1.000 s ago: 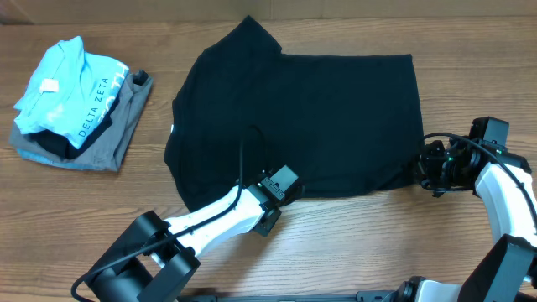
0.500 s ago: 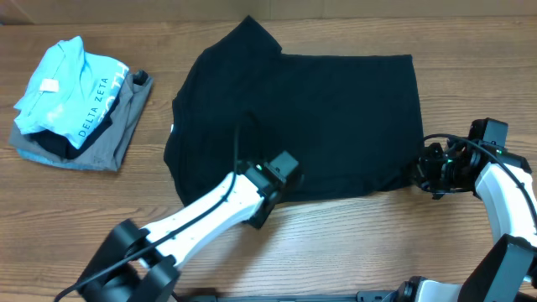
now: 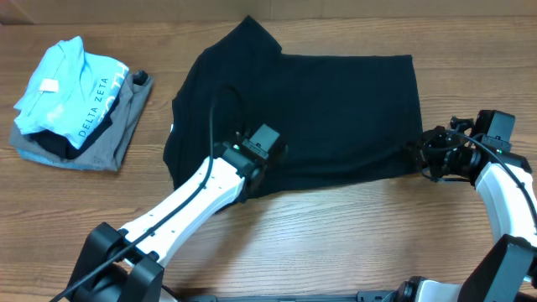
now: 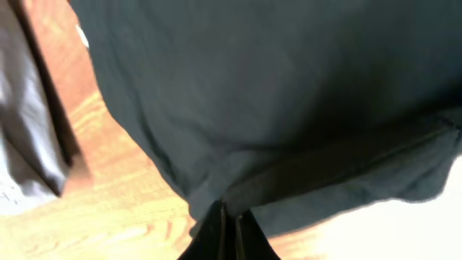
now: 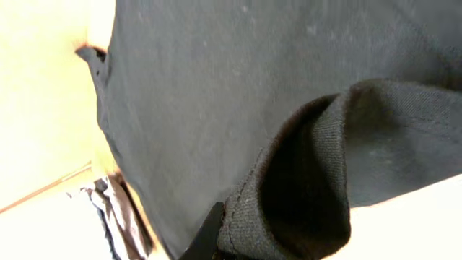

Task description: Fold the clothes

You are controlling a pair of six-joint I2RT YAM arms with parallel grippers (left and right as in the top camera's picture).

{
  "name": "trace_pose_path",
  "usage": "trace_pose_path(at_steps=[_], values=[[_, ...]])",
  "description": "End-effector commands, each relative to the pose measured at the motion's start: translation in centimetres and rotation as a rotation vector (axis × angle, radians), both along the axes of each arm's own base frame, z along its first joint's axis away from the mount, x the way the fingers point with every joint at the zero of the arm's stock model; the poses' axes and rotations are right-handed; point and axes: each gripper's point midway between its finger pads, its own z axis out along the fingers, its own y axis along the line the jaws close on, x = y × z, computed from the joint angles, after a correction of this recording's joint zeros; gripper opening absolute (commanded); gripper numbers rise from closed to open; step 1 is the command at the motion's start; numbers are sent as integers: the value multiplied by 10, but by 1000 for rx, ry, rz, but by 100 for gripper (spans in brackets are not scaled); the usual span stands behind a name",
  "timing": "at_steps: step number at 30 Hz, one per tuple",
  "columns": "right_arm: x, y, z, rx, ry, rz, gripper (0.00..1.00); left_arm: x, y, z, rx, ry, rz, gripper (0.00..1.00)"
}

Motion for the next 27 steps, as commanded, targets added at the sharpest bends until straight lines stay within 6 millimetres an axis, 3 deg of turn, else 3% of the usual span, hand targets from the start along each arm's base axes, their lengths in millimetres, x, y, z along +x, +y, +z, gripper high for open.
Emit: trace_pose_path(at_steps=[1,12,20,27], values=[[9,-13,5,-56,-1,-55,4,21,6,15,24,-63,-52,4],[24,-28,7,-116,-48,-103,4,60,-9,27,20,-162,-222,6],[34,-31,5,-136,-71,-126,4,72,0,30,26,-184,-226,7],[44,-25,-9,-156,-67,-108,4,78,1,32,13,-207,-213,9]])
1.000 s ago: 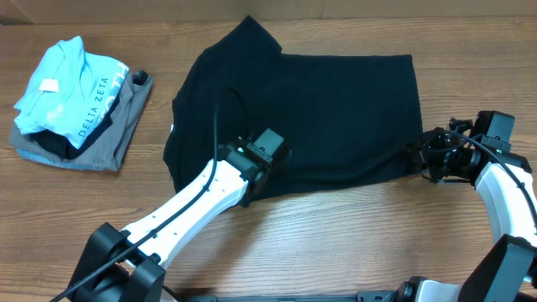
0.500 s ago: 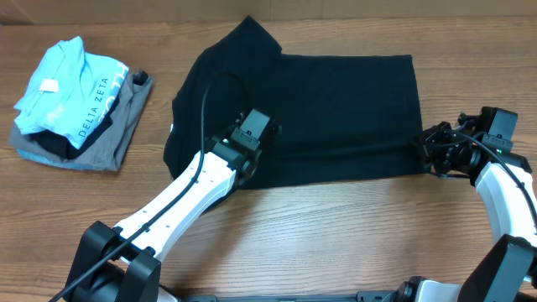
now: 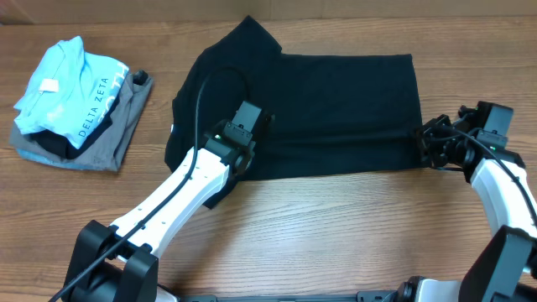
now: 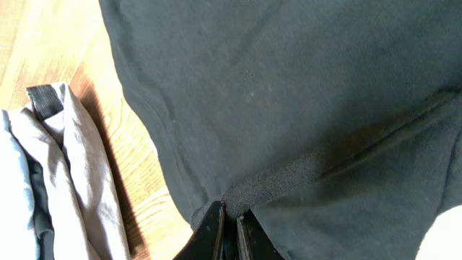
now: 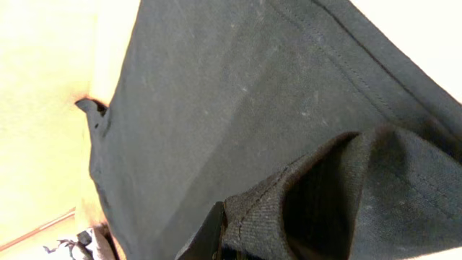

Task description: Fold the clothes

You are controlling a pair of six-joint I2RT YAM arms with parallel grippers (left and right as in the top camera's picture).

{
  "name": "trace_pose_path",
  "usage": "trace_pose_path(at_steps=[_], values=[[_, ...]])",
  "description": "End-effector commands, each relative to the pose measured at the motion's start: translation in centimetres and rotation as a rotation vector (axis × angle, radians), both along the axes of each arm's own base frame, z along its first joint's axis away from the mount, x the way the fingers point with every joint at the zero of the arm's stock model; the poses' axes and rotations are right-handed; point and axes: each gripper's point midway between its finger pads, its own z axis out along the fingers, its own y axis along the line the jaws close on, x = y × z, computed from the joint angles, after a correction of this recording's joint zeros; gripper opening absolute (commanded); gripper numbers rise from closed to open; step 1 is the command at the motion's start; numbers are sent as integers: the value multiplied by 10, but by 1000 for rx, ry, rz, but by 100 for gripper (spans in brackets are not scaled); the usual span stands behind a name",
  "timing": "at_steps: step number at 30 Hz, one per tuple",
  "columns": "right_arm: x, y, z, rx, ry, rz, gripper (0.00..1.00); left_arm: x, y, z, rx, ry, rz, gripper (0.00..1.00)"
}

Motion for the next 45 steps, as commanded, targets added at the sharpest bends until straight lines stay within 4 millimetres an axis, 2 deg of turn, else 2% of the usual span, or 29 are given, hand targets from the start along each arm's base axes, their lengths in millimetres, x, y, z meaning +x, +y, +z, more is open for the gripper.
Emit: trace_pose_path(at_steps=[1,5,10,14,23,29,31,32,33,34,35,37,38,41,45], values=[[11,-4,-3,-39,-2,-15,4,9,0,14,-5,-43,-7,9],[17,-7,-4,-57,-18,-21,4,11,-4,9,-19,-38,-13,11],[21,-9,-1,-64,-42,-21,4,13,-8,-10,-11,2,-17,11],[26,-13,-1,-94,-56,-33,5,15,-8,-17,-5,10,-16,11],[35,-6,-20,-109,-40,-16,5,26,-8,-17,-38,-30,21,15],[38,-8,-23,-117,-43,-21,6,33,-8,-15,-82,-54,43,16],[38,-8,-26,-116,-38,-21,12,35,-10,-15,-97,-64,52,18],[38,-9,-26,-116,-39,-20,23,36,-10,-14,-102,-70,58,20],[40,-9,-26,-119,-46,-19,40,37,-10,-14,-104,-74,59,22],[42,-9,-26,-129,-57,-9,53,38,-9,-13,-105,-79,61,28],[43,-10,-24,-141,-70,3,60,39,-7,-12,-100,-85,72,38],[41,-19,-20,-159,-91,25,68,39,9,-9,-53,-100,126,49],[38,-23,-19,-143,-90,20,70,36,14,-9,-32,-89,134,51],[29,-32,-13,-72,-93,7,73,24,22,-11,-6,-30,156,54],[18,-25,1,89,-123,47,75,0,23,-16,-53,66,247,60]])
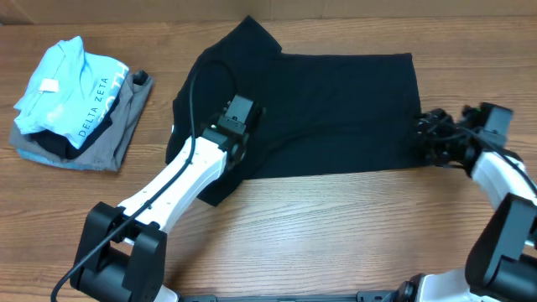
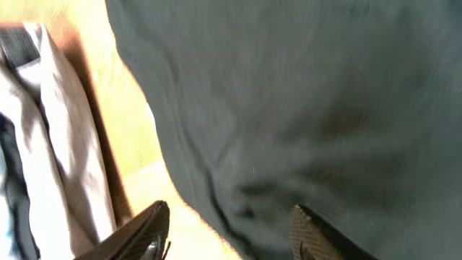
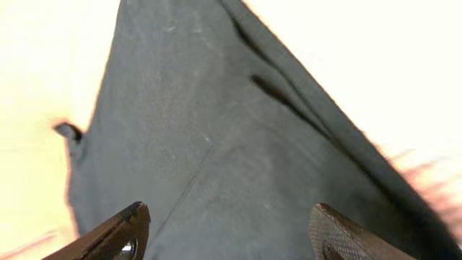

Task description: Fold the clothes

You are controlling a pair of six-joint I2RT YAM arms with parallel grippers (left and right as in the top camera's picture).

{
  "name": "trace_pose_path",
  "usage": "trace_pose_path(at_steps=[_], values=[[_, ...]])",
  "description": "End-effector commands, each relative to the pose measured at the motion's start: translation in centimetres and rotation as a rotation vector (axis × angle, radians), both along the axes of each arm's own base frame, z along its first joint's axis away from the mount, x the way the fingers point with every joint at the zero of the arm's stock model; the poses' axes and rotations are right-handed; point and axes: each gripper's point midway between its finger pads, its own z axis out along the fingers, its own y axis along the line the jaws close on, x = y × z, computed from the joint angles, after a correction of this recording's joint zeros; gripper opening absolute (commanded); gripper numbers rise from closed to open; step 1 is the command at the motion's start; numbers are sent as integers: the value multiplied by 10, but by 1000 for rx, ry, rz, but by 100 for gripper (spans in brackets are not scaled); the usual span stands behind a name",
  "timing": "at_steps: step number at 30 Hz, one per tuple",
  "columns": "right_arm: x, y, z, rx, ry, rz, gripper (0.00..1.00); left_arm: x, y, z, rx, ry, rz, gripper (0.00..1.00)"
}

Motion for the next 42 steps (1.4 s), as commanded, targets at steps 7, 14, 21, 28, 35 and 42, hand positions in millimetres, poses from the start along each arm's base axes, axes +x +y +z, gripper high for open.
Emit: trace_pose_path(at_steps=[7,14,21,28,35,42], values=[[-11,20,46,188,-102,114,74,-24,-19,-17,-277,160,145,70],[-30,42,46,211,-41,175,74,-7,5,-39,-447,207,280,72],[-39,51,38,189,0,214,74,-7,7,-63,-684,326,405,61],[-38,58,35,164,16,232,74,-2,24,-66,-608,280,450,59],[-39,60,34,160,21,237,74,12,38,-65,-594,205,489,63],[-39,60,34,160,22,236,74,8,40,-69,-589,225,506,62]])
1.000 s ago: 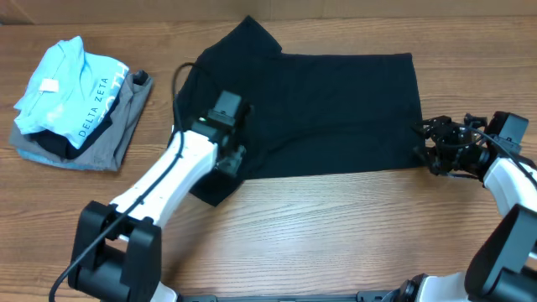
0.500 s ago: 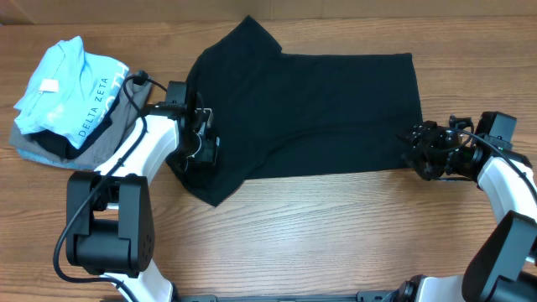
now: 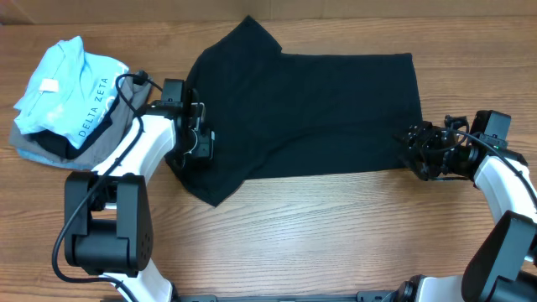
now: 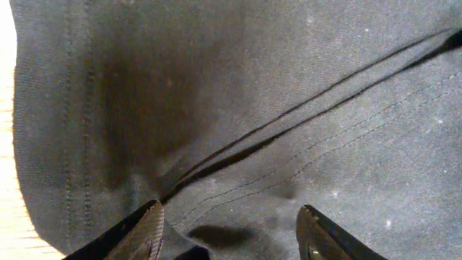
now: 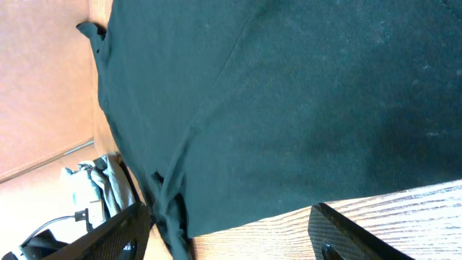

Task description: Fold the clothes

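A black shirt (image 3: 319,109) lies flat across the middle of the table, its lower part doubled over the upper and a corner sticking out at the lower left. My left gripper (image 3: 200,144) stands open at its left edge. In the left wrist view the gripper (image 4: 231,235) is close over creased black cloth (image 4: 289,87) with nothing between the fingers (image 4: 137,231). My right gripper (image 3: 413,158) is open at the shirt's lower right corner. In the right wrist view the gripper (image 5: 231,231) straddles bare wood just off the hem (image 5: 289,94).
A pile of folded clothes (image 3: 71,101), light blue on grey, sits at the far left of the wooden table (image 3: 352,243), close to my left arm. The same pile (image 5: 97,188) shows small in the right wrist view.
My left gripper has moved from the middle-left of the shirt to its left edge near the pile, still open. My right gripper has shifted slightly down, now off the hem over wood.
Both grippers were shut on the shirt's near hem, held raised over the cloth. Then they held it farther back, with the fold lying straighter. Later both were open and the hem lay folded on the shirt. Now the left one is at the shirt's left edge.
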You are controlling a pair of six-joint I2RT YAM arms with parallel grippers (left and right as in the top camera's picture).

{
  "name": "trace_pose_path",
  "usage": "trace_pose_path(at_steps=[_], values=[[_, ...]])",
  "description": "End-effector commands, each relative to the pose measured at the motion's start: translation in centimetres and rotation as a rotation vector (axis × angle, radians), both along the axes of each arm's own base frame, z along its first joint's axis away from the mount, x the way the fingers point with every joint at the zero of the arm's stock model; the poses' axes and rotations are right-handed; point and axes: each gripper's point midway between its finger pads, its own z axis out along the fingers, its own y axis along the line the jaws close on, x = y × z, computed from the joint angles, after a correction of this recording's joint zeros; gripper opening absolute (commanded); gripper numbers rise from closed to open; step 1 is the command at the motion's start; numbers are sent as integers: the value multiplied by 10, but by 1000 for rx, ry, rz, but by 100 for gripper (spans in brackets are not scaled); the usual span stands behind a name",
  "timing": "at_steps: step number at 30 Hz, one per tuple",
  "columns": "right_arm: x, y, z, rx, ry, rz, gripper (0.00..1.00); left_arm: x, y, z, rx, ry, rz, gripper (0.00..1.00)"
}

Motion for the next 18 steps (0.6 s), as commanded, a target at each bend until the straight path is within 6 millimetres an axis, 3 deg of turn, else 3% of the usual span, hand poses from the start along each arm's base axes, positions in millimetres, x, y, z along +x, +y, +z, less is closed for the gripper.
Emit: trace_pose_path(at_steps=[1,4,12,18], values=[[7,-2,12,-31,-46,10,74,-2,4,-8,12,32,24,61],[7,-2,12,-31,-46,10,74,-6,5,-14,14,58,24,56],[7,-2,12,-30,-45,10,74,-8,2,-16,-3,72,22,24],[7,-2,12,-30,-45,10,74,-7,2,-7,2,79,22,19]])
